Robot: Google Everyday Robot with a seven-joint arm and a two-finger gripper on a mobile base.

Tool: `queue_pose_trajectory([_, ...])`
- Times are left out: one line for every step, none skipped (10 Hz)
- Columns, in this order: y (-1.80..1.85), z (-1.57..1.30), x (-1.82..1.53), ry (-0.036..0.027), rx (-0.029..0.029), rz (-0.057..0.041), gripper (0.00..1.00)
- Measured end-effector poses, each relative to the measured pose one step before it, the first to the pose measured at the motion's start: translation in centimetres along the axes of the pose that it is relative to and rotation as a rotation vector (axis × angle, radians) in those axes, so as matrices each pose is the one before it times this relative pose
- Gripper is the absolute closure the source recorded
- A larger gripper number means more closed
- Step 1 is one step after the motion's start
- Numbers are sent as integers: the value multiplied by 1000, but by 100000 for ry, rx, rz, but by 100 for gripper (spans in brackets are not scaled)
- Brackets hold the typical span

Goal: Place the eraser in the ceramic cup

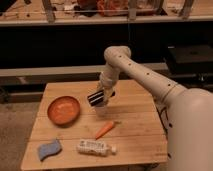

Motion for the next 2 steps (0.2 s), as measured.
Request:
queue_pose_trajectory([3, -3, -27, 16, -152, -149, 20])
queue_pose_trajectory([42, -56, 84, 702, 90, 436, 20])
